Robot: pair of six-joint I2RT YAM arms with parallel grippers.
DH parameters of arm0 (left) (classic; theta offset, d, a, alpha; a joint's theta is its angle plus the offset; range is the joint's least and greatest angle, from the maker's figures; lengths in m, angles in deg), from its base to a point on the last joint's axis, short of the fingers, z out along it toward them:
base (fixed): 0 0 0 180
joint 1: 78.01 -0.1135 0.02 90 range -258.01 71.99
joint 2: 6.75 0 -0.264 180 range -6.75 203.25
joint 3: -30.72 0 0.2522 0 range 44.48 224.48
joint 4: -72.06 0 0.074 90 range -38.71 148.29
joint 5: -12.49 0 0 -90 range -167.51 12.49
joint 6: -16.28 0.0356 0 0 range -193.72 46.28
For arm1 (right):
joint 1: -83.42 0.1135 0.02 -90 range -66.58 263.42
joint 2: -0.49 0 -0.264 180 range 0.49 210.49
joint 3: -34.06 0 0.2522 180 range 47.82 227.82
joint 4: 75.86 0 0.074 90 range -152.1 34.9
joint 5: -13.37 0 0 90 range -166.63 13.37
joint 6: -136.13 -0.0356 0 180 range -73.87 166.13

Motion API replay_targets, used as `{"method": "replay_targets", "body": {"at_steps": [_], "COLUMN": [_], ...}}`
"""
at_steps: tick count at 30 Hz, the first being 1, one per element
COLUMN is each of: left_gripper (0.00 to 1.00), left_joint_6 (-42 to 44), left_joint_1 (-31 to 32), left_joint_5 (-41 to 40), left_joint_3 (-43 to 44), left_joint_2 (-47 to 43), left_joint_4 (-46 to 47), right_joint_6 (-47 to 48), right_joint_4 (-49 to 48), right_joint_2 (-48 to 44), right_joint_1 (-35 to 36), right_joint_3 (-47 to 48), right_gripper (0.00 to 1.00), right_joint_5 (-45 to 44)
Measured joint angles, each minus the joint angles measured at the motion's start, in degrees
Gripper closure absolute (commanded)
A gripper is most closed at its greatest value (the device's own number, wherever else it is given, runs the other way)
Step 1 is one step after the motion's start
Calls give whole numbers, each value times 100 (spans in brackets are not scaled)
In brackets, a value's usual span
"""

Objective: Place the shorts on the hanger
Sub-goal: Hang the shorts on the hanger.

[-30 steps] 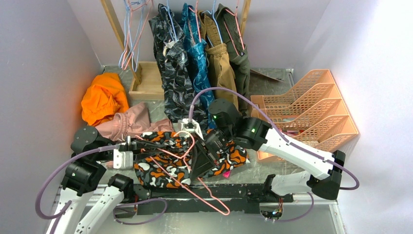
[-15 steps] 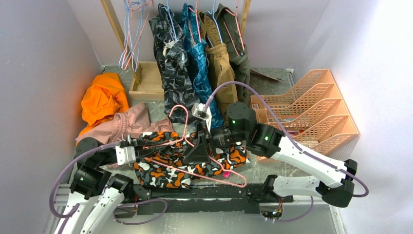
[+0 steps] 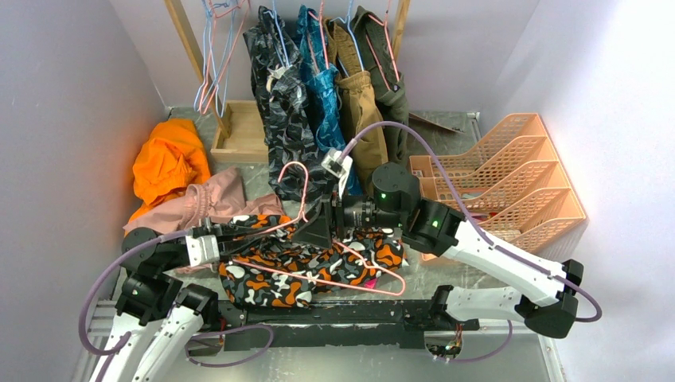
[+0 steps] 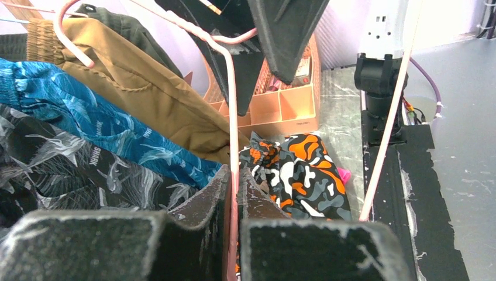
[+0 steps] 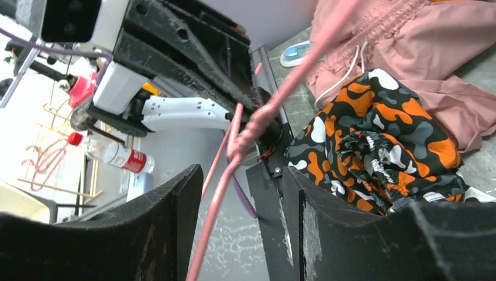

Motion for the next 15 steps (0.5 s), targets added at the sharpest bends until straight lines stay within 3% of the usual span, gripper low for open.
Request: {"method": "replay_targets", "body": {"at_steps": [6,15], "left_gripper": [93,93], "left_joint_6": [140,315], "left_joint_1": [0,0], "left_joint_5": [-153,-251], "left_joint_3": [0,0], "left_joint_2": [-57,-55], "left_joint_4": [-24,-87], "right_joint_6": [-699,-1276], "right_joint_4": [-269,-560], "right_joint_2": [61,175], "right_joint_1": [-328,-562], "right_joint_3": [-4,-2], "right_gripper": [37,49], "right_joint_5": [11,57]}}
